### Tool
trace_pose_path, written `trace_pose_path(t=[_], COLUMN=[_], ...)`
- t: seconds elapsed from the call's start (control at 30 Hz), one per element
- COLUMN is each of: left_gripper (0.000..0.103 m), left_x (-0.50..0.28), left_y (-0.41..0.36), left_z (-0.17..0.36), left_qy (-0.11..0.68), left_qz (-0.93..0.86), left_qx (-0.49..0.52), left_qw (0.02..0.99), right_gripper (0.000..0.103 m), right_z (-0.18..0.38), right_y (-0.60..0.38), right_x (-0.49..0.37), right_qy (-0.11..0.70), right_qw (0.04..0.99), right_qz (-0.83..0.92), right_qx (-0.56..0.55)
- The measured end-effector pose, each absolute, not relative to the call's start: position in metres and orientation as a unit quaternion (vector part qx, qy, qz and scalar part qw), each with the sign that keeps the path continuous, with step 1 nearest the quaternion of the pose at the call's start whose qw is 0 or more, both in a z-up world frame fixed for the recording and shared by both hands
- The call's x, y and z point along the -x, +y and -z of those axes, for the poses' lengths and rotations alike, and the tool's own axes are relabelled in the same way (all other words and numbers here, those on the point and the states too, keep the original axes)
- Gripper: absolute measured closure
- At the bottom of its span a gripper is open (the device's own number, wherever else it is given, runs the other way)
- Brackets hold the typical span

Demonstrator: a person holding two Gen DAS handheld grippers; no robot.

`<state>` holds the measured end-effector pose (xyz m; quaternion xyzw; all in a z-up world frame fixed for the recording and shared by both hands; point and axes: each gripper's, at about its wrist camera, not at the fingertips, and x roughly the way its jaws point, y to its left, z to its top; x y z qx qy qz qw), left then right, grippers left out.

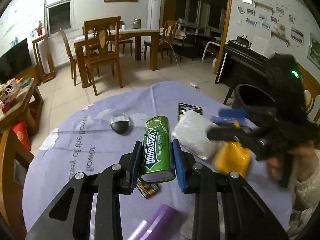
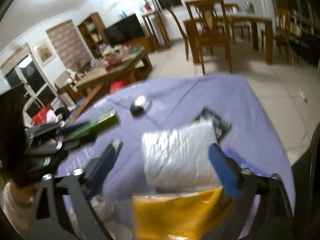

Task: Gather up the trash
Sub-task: 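Grasp the green Doublemint gum pack with the left tool while the right tool grasps the white bubble bag, then carry both items over the bin and open both tools to release them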

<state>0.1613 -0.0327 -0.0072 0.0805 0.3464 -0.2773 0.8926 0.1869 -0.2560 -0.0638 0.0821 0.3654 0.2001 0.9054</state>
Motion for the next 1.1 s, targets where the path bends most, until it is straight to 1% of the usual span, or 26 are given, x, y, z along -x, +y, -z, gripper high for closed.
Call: trace_pose_path(t=[0.17, 0.3, 0.4, 0.43, 0.47, 0.53, 0.57, 0.6, 0.7, 0.87, 0.97, 1.1], left_gripper=[0.072, 0.072, 0.072, 0.072, 0.072, 0.072, 0.072, 0.072, 0.072, 0.072, 0.072, 0.072], left_x=[-0.149, -0.144, -0.143, -0.143, -0.143, -0.142, -0.140, -0.138, -0.130, -0.121, -0.116, -0.112], left_y=[-0.021, -0.011, 0.000, 0.003, 0.004, 0.007, 0.006, 0.006, 0.002, -0.013, -0.029, -0.069], left_z=[0.003, 0.003, 0.005, 0.005, 0.005, 0.006, 0.006, 0.007, 0.006, -0.002, -0.008, -0.016], left_qy=[0.343, 0.339, 0.342, 0.341, 0.340, 0.339, 0.339, 0.337, 0.334, 0.322, 0.316, 0.307], left_qz=[0.276, 0.265, 0.263, 0.261, 0.260, 0.259, 0.259, 0.259, 0.261, 0.263, 0.272, 0.296], left_qx=[-0.055, -0.045, -0.028, -0.025, -0.022, -0.016, -0.015, -0.016, -0.013, 0.000, 0.002, 0.000], left_qw=[0.896, 0.902, 0.902, 0.903, 0.904, 0.904, 0.904, 0.905, 0.906, 0.910, 0.909, 0.905], right_gripper=[0.006, 0.005, 0.010, 0.016, 0.025, 0.032, 0.038, 0.041, 0.044, 0.044, 0.044, 0.044], right_z=[0.082, 0.094, 0.091, 0.091, 0.090, 0.085, 0.084, 0.083, 0.069, 0.036, 0.023, 0.007], right_y=[-0.234, -0.227, -0.221, -0.218, -0.213, -0.212, -0.207, -0.207, -0.218, -0.267, -0.315, -0.384], right_x=[-0.224, -0.244, -0.239, -0.234, -0.231, -0.223, -0.217, -0.215, -0.194, -0.149, -0.119, -0.078], right_qy=[0.429, 0.462, 0.469, 0.465, 0.458, 0.443, 0.438, 0.432, 0.400, 0.328, 0.292, 0.241], right_qw=[0.887, 0.869, 0.864, 0.865, 0.869, 0.878, 0.880, 0.881, 0.891, 0.909, 0.918, 0.930], right_qz=[-0.169, -0.178, -0.185, -0.187, -0.187, -0.181, -0.185, -0.191, -0.214, -0.229, -0.210, -0.166], right_qx=[0.007, 0.001, 0.007, 0.013, 0.019, 0.021, 0.015, 0.007, -0.027, -0.118, -0.170, -0.224])
